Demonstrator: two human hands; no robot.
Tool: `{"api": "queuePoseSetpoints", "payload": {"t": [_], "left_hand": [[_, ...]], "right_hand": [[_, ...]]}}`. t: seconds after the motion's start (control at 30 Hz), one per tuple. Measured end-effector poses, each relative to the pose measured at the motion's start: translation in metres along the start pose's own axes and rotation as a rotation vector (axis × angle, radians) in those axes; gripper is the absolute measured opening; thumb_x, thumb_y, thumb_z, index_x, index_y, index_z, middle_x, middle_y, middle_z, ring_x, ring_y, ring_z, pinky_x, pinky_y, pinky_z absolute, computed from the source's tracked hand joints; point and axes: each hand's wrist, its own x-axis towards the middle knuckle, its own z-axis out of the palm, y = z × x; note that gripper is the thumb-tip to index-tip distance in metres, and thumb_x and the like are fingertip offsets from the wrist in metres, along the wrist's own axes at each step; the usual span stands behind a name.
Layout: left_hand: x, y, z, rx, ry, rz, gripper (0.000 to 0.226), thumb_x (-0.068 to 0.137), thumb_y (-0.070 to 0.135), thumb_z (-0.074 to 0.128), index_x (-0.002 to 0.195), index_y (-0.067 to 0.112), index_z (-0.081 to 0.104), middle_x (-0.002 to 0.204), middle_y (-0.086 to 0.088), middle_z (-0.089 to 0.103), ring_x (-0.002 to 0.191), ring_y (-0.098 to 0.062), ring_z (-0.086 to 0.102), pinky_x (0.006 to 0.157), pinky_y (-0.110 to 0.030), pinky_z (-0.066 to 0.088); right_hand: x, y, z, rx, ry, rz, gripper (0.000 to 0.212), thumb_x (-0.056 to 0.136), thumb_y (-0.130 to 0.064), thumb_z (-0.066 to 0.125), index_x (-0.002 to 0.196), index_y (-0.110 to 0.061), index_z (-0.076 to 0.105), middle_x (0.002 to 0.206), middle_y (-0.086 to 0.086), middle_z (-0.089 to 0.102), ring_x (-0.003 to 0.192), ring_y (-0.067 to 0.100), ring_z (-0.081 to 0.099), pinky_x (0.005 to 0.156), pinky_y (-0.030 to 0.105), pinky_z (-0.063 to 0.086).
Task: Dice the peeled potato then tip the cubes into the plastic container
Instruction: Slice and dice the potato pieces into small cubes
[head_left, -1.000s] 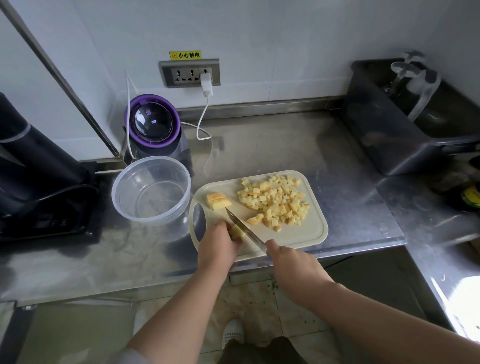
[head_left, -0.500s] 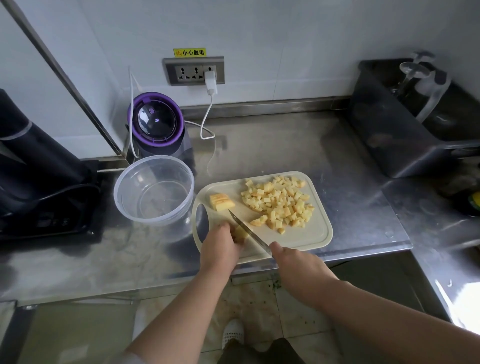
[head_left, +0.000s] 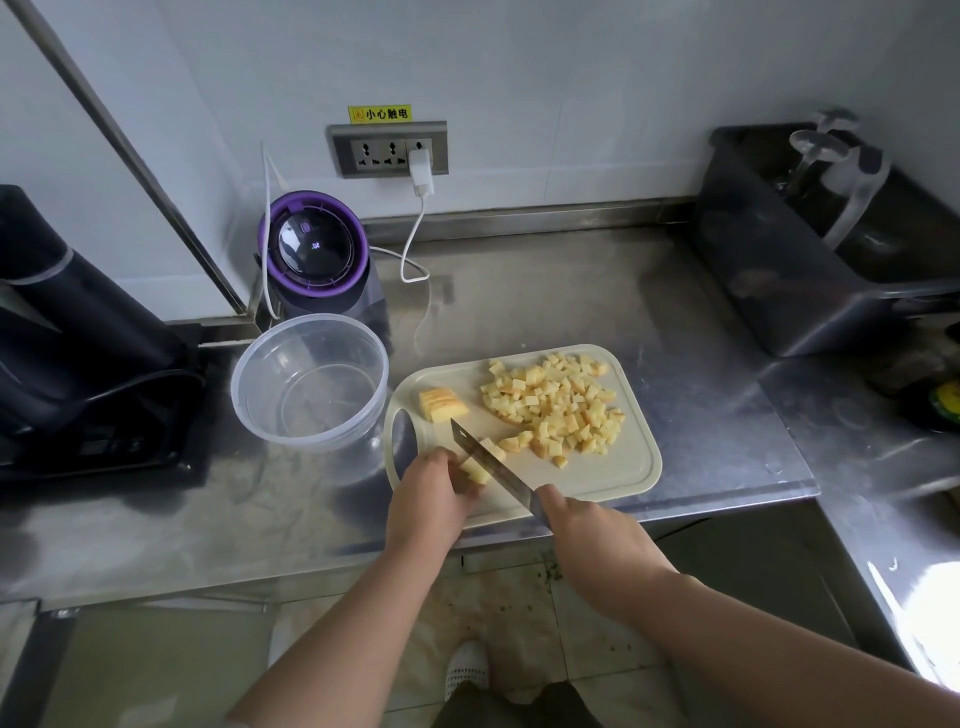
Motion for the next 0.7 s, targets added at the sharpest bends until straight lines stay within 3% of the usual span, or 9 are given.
{"api": "queuePoseSetpoints", "payload": {"t": [0.23,0.47,0.6,0.7], "left_hand": [[0.001,0.002,-0.001,0.028,-0.018,-0.013,0.023,0.083,0.036,0.068,0.100,0.023,0.062,0.094,0.009,0.067,0.086,-0.014,0.065,0.074,-0.034,0.057],[0.003,0.001,0.003,0.024,-0.010,-0.003,0.020,0.083,0.024,0.066,0.102,0.020,0.060,0.096,0.005,0.065,0.087,-0.017,0.064,0.072,-0.030,0.053],[0.003,0.001,0.002,0.018,-0.023,0.021,0.021,0.084,0.030,0.065,0.102,0.020,0.060,0.097,0.006,0.065,0.088,-0.015,0.064,0.072,-0.030,0.054],[0.007,0.003,0.005,0.024,-0.039,0.059,0.026,0.085,0.036,0.064,0.106,0.022,0.061,0.100,0.008,0.065,0.087,-0.012,0.064,0.071,-0.031,0.056]], "right_hand": [[0.001,-0.005,0.002,-0.011,-0.035,0.009,0.046,0.090,0.006,0.040,0.128,-0.019,0.034,0.072,-0.004,0.042,0.058,0.011,0.043,0.047,0.022,0.030],[0.008,-0.012,0.007,-0.057,-0.074,0.020,0.046,0.094,0.001,0.044,0.133,-0.016,0.030,0.093,0.002,0.048,0.070,0.016,0.050,0.047,0.022,0.031],[0.010,-0.004,0.008,0.011,-0.074,0.072,0.041,0.094,0.001,0.043,0.128,-0.019,0.032,0.081,-0.003,0.049,0.063,0.010,0.049,0.048,0.020,0.035],[0.011,0.007,0.004,0.054,-0.048,0.116,0.039,0.093,0.000,0.044,0.124,-0.022,0.033,0.082,-0.002,0.054,0.067,0.012,0.058,0.050,0.023,0.045]]}}
